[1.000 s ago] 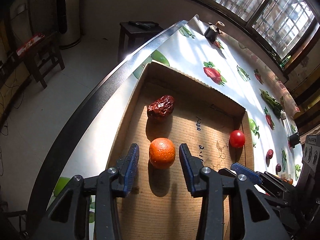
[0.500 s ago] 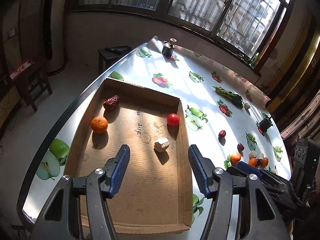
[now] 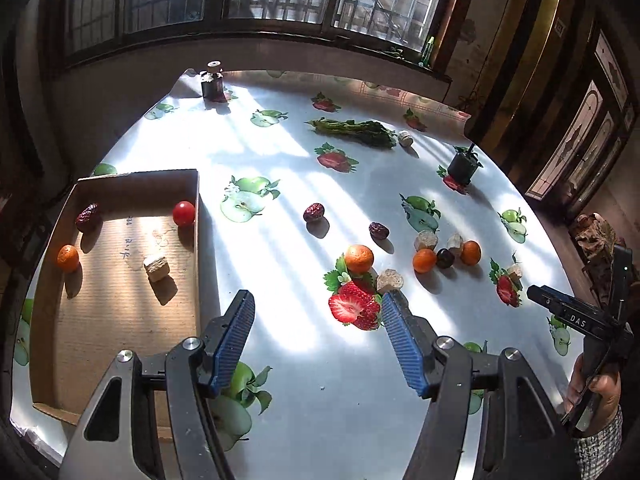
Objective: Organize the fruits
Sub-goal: 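Move both grippers back to the table and approach the round rice cake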
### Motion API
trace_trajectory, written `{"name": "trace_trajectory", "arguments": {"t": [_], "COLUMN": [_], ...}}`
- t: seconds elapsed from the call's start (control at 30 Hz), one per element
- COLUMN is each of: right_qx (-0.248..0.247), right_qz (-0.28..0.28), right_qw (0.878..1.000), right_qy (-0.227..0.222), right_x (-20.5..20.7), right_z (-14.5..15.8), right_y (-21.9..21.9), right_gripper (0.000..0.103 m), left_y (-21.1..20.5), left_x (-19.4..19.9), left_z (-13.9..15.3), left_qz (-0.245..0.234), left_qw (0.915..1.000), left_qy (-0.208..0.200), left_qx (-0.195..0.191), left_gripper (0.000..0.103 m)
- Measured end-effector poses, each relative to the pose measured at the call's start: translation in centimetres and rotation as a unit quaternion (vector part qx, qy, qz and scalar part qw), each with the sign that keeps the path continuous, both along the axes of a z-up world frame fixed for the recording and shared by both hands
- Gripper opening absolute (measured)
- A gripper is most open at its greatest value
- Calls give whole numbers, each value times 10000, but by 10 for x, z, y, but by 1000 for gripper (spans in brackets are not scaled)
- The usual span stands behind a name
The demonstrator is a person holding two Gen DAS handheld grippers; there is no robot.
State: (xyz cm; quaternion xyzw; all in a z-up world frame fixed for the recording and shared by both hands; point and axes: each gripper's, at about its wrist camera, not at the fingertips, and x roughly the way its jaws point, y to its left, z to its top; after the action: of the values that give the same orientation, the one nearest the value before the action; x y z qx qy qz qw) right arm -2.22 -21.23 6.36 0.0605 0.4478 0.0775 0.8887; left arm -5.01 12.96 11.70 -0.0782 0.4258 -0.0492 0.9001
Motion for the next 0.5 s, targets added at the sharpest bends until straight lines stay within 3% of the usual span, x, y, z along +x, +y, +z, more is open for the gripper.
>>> {"name": "trace_trajectory", "arguments": {"t": [0.2,0.4,0.5], "right_qx": [286,496,403], "right_qz": [-525,-566,-465], "right_qw": [9981,9970,9979], "right_qy": [117,175,206], "right_x": [19,38,47], "right_z": [-13,-30,-35], "right_y": [-57,-70,-66], "right_gripper": [55,55,55], "left_y": [-57,-81,-89], "left_x": [30,54,60], "left_z": [-37,-65,-71], "left_qz": [-476,-726,-755], "left_qw": [9985,9970,9968], "left_qy": [108,271,167], "left_qx": [262,84,209], "left_gripper": [65,60,60]}}
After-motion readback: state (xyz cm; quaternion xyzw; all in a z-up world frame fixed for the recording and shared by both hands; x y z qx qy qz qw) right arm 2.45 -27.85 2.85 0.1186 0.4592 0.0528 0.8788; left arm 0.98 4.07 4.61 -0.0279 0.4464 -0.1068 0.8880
